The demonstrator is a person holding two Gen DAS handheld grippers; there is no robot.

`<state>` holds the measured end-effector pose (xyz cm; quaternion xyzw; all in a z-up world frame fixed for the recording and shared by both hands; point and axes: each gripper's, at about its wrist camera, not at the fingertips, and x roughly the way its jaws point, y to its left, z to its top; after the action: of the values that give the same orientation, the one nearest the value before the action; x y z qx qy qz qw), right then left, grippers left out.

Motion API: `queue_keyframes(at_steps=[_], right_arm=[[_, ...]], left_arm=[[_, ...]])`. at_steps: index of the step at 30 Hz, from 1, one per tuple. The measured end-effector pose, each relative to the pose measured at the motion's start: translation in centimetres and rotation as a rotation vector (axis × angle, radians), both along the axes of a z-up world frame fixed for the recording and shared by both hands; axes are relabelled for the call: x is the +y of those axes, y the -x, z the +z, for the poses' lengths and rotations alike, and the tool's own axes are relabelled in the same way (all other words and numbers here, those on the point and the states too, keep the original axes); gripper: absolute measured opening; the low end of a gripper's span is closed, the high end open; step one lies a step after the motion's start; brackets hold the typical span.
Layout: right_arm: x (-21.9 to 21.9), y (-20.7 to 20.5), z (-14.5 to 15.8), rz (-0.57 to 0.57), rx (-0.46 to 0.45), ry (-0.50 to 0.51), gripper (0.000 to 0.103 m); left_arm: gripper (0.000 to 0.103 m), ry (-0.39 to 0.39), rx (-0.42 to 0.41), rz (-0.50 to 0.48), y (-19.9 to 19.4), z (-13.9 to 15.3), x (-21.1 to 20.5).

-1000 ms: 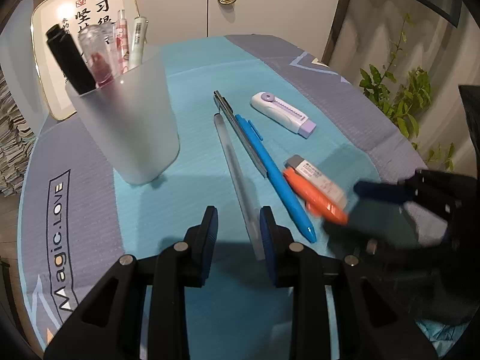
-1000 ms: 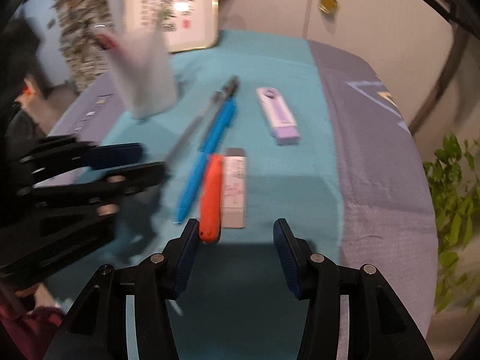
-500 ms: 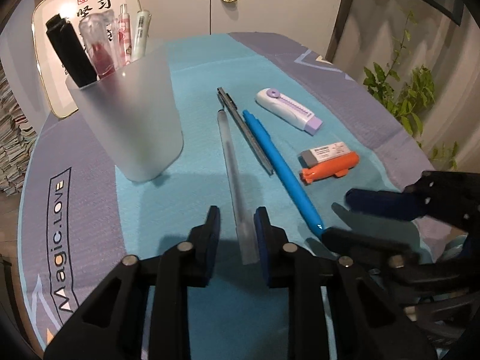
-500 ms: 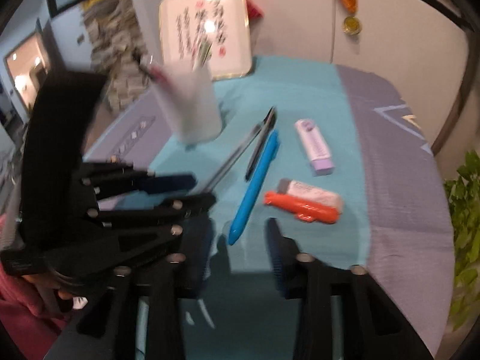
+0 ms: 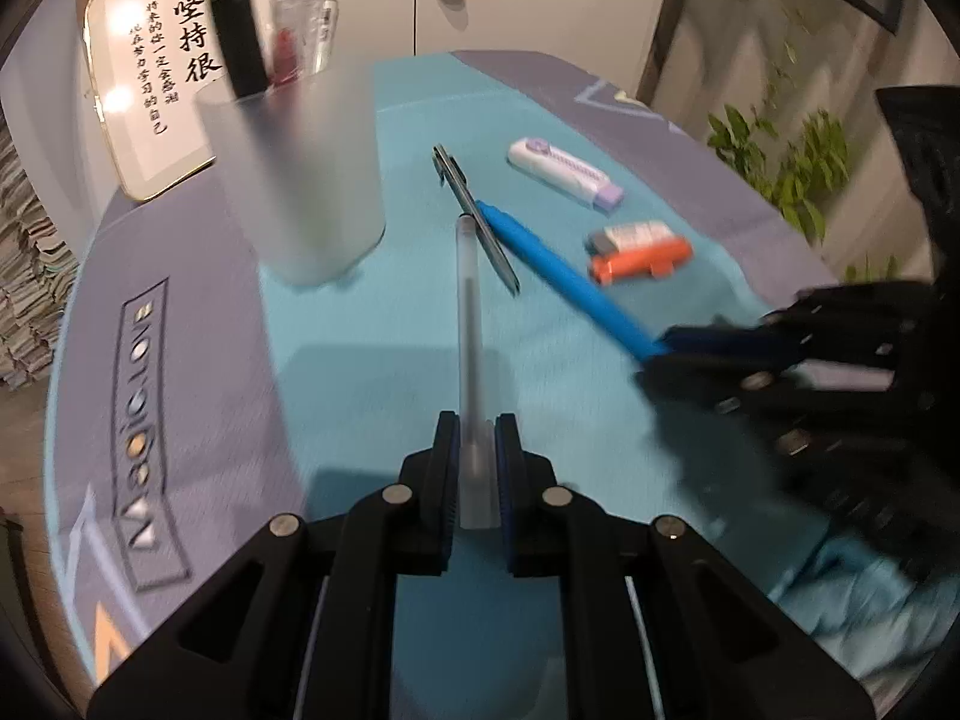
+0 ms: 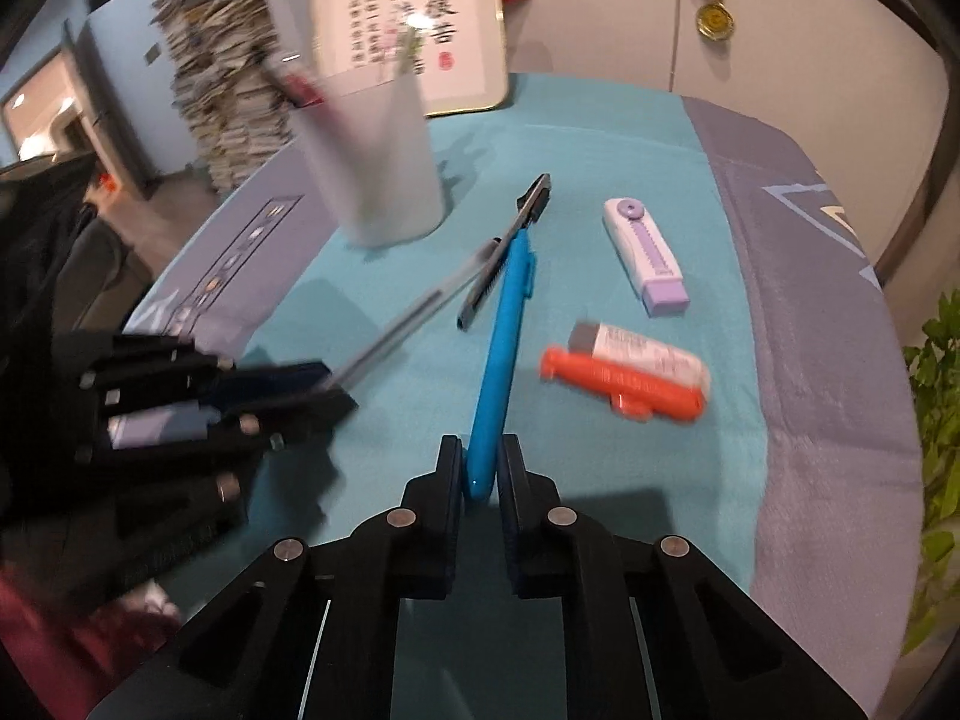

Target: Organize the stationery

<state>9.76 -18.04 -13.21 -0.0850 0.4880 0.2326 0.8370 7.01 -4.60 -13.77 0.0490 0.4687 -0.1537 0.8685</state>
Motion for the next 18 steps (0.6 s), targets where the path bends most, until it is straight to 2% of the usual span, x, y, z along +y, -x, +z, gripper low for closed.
queue_keyframes(at_steps=[7, 10, 11, 13, 14, 15, 18], right_arm=[[-3.6, 4.8, 0.0, 0.019, 0.028, 0.081, 0.012], [-4.3, 5.3, 0.6, -0.005, -0.013, 0.103, 0.012], [-4.2, 5.1, 1.1, -0.010, -0.030, 0.101, 0.014], [-3.7, 4.4, 1.9, -0.004, -0.060, 0.092, 0.025], [-3.3, 4.1, 2.4, 0.010, -0.073, 0.076, 0.040], [-3.0, 3.7, 2.8, 0.026, -0.085, 0.050, 0.050], [-1.8, 2.1, 3.0, 0.038, -0.070, 0.008, 0.051]], left_arm=[[0.010, -0.030, 0.030, -0.033, 3.8, -0.1, 1.3], [0.011, -0.009, 0.040, -0.048, 4.2, 0.1, 1.3], [0.012, -0.001, 0.037, -0.049, 4.1, 0.3, 1.1], [0.025, 0.001, 0.008, -0.044, 3.5, 1.0, 0.8], [0.026, -0.002, -0.011, -0.038, 3.1, 1.3, 0.6], [0.027, -0.001, -0.023, -0.034, 2.5, 1.5, 0.3], [0.026, 0.005, -0.020, -0.026, 0.2, 1.6, -0.5]])
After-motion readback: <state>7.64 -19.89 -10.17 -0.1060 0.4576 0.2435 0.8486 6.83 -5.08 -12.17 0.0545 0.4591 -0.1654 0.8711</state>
